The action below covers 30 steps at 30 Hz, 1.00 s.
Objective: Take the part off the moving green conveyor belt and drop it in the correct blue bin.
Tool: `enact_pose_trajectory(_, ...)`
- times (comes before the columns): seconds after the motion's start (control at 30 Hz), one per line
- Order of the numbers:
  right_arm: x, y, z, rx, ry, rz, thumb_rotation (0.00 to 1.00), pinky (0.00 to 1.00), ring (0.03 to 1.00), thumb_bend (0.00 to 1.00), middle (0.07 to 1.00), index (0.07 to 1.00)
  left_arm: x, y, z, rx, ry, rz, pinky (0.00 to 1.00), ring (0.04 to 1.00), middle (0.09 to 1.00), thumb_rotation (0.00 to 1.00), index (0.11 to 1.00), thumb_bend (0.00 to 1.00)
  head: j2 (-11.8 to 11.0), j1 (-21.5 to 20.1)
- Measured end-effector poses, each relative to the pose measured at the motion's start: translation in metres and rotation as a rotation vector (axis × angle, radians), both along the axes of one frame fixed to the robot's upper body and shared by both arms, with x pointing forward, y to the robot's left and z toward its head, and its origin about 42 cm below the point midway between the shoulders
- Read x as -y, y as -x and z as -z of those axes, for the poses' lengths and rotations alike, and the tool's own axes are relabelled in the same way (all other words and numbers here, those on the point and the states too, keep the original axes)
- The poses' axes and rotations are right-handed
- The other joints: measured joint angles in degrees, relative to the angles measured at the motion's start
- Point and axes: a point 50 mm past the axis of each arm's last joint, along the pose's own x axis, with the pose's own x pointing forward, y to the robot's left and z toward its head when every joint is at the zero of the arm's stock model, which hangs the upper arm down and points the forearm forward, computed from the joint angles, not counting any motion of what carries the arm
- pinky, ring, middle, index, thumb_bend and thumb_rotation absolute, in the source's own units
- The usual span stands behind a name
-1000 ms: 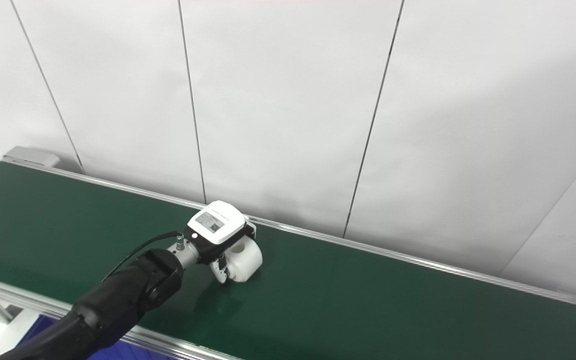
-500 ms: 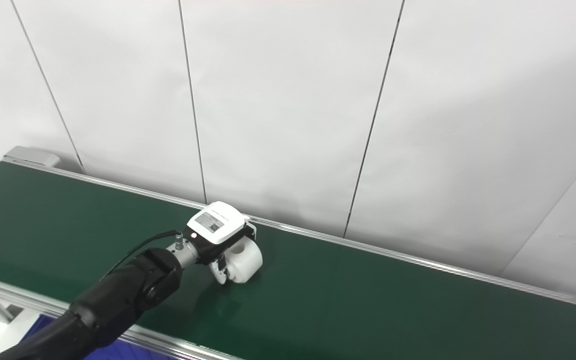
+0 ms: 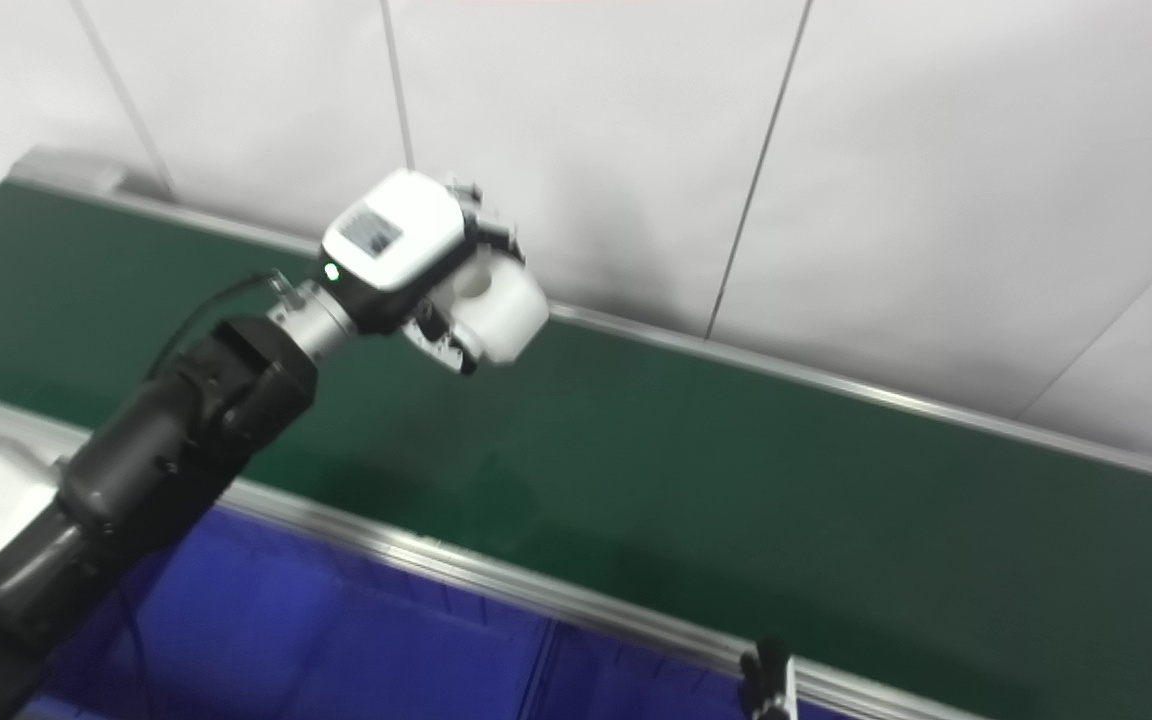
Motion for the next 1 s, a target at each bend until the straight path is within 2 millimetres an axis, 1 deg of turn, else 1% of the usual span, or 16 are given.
enact_pose_trajectory(0.07,0.002,-0.001,-0.003,-0.006,0.003,0.003,1.0,1.0,0.997,0.66,1.0,1.0,-0.006,0.019,0.001,-0.021,0.017,-0.022,0.77,0.522,0.485,0.0,0.491,0.52,0.71,1.41)
enact_pose_trajectory(0.13,0.003,-0.002,-0.005,-0.008,0.007,-0.003,1.0,1.0,0.996,0.65,1.0,1.0,-0.011,0.036,0.005,-0.057,0.019,-0.046,0.76,0.528,0.483,0.0,0.491,0.53,0.71,1.42)
enact_pose_trajectory(0.17,0.003,-0.002,-0.005,-0.011,0.007,-0.005,1.0,1.0,0.993,0.64,1.0,1.0,-0.013,0.045,0.006,-0.07,0.021,-0.057,0.76,0.531,0.484,0.0,0.491,0.53,0.71,2.2)
enact_pose_trajectory(0.2,0.003,-0.002,-0.004,-0.015,0.008,-0.005,1.0,1.0,0.989,0.64,1.0,1.0,-0.016,0.054,0.007,-0.075,0.025,-0.068,0.75,0.521,0.479,0.0,0.492,0.53,0.28,2.55)
enact_pose_trajectory(0.27,0.005,-0.003,-0.004,-0.017,0.011,0.0,1.0,1.0,0.987,0.64,1.0,1.0,-0.019,0.074,0.008,-0.087,0.025,-0.086,0.74,0.511,0.478,0.0,0.492,0.53,0.27,2.56)
enact_pose_trajectory(0.33,0.007,-0.003,-0.004,-0.018,0.01,0.005,1.0,1.0,0.991,0.63,1.0,1.0,-0.021,0.09,0.014,-0.121,0.024,-0.101,0.74,0.493,0.477,0.0,0.492,0.53,-0.52,2.65)
enact_pose_trajectory(0.4,0.007,-0.003,-0.004,-0.017,0.007,0.001,1.0,1.0,0.993,0.64,1.0,1.0,-0.029,0.109,0.023,-0.165,0.025,-0.136,0.74,0.511,0.49,0.0,0.488,0.52,-0.61,2.65)
enact_pose_trajectory(0.43,0.007,-0.002,-0.003,-0.02,0.006,0.001,1.0,1.0,0.997,0.64,1.0,1.0,-0.034,0.117,0.028,-0.186,0.021,-0.155,0.73,0.554,0.505,0.0,0.484,0.52,-0.78,2.73)
enact_pose_trajectory(0.47,0.007,-0.002,-0.003,-0.022,0.007,-0.005,1.0,1.0,0.999,0.65,1.0,1.0,-0.039,0.125,0.031,-0.201,0.017,-0.173,0.72,0.568,0.504,0.0,0.483,0.52,-0.96,2.82)
enact_pose_trajectory(0.57,0.007,-0.001,-0.003,-0.022,0.01,-0.015,1.0,1.0,1.0,0.64,1.0,1.0,-0.051,0.14,0.035,-0.204,0.015,-0.212,0.69,0.526,0.488,0.0,0.487,0.52,-1.4,2.21)
enact_pose_trajectory(0.63,0.007,-0.001,-0.003,-0.022,0.01,-0.017,1.0,1.0,1.0,0.65,1.0,1.0,-0.054,0.149,0.039,-0.211,0.011,-0.218,0.69,0.514,0.488,0.0,0.486,0.52,-1.57,1.68)
enact_pose_trajectory(0.67,0.007,-0.001,-0.003,-0.023,0.009,-0.018,1.0,1.0,1.0,0.65,1.0,1.0,-0.053,0.153,0.041,-0.22,0.01,-0.215,0.69,0.513,0.488,0.0,0.486,0.52,-1.57,1.68)
enact_pose_trajectory(0.73,0.005,0.0,-0.002,-0.026,0.003,-0.019,1.0,1.0,1.0,0.66,1.0,1.0,-0.052,0.16,0.045,-0.239,0.011,-0.215,0.71,0.558,0.522,0.0,0.471,0.52,-1.84,1.24)
enact_pose_trajectory(0.8,0.003,0.001,-0.002,-0.031,-0.014,-0.02,1.0,1.0,0.998,0.64,1.0,1.0,-0.052,0.165,0.051,-0.255,-0.002,-0.231,0.71,0.554,0.518,0.0,0.476,0.52,-2.01,1.15)
enact_pose_trajectory(0.87,-0.002,0.001,-0.002,-0.034,-0.027,-0.027,1.0,1.0,0.999,0.63,1.0,1.0,-0.054,0.171,0.061,-0.293,-0.021,-0.254,0.71,0.546,0.509,0.0,0.482,0.52,-2.1,1.15)
enact_pose_trajectory(1.0,-0.005,0.001,-0.001,-0.038,-0.046,-0.032,1.0,1.0,0.998,0.63,1.0,1.0,-0.06,0.18,0.079,-0.365,-0.083,-0.29,0.72,0.558,0.501,0.0,0.488,0.52,-2.1,0.89)
